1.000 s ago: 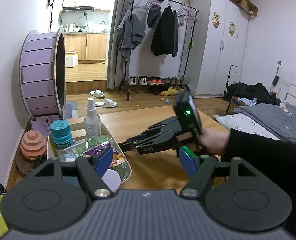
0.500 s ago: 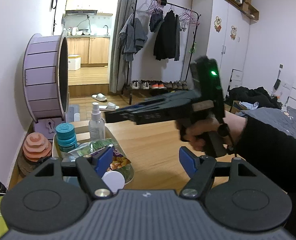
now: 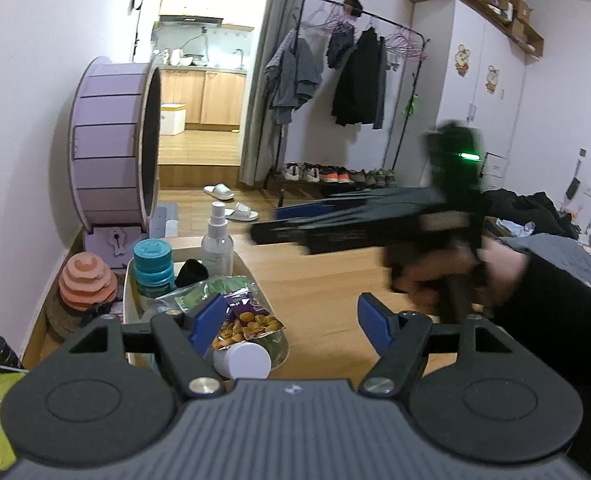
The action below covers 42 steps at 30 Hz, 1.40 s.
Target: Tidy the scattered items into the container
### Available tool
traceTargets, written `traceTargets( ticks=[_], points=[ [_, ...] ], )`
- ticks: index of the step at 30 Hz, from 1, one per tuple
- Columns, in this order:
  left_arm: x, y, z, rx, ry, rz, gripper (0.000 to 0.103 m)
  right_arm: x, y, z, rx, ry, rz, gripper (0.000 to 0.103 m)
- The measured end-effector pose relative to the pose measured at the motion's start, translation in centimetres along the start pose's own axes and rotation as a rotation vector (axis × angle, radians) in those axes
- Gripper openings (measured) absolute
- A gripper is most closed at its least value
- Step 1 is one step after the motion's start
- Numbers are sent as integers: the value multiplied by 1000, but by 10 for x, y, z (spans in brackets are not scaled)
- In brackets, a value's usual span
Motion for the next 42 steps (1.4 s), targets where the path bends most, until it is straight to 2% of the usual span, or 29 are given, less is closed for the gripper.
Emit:
traceTargets(
  ticks=[6,8,10,17,20,23,29,32,37,42],
  points=[
    [1,1,-3,-9,-46,55,80,3,-65,-17,60,25,-30,70],
    [4,1,-4,-19,-36,70,84,2,-85,-21,87,41,-35,71],
    [9,1,-6,-37,-21,89,93,0,-99,-25,99,55,-35,74],
    [22,5,-5,-62,-1,152,101,-13,-135,-33,136,57,-20,87],
    [25,12,-9,-104,-19,170,103,-18,-139,-31,146,44,-15,89],
    [25,16,-10,-123,-15,238,103,-20,-144,-29,159,33,-9,94],
    [14,8,-14,-127,-115,305,103,-24,-142,-30,144,-2,-21,96],
    [7,2,-20,-165,-161,335,103,-26,-139,-30,136,-9,-22,98],
    [-2,-9,-26,-207,-130,410,103,-30,-132,-33,124,-17,-21,99],
    [-13,-17,-34,-226,-169,400,103,-35,-124,-36,112,-23,-17,100]
  ],
)
Point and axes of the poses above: each gripper's, at about its wrist camera, not at the fingertips, and y roughly the way its jaws point, x to its right, z to its top, the point moved 7 cm from there along y, roughly the way its jaws point, and after that the axes turned 12 degrees about y, right-handed, at the moved point
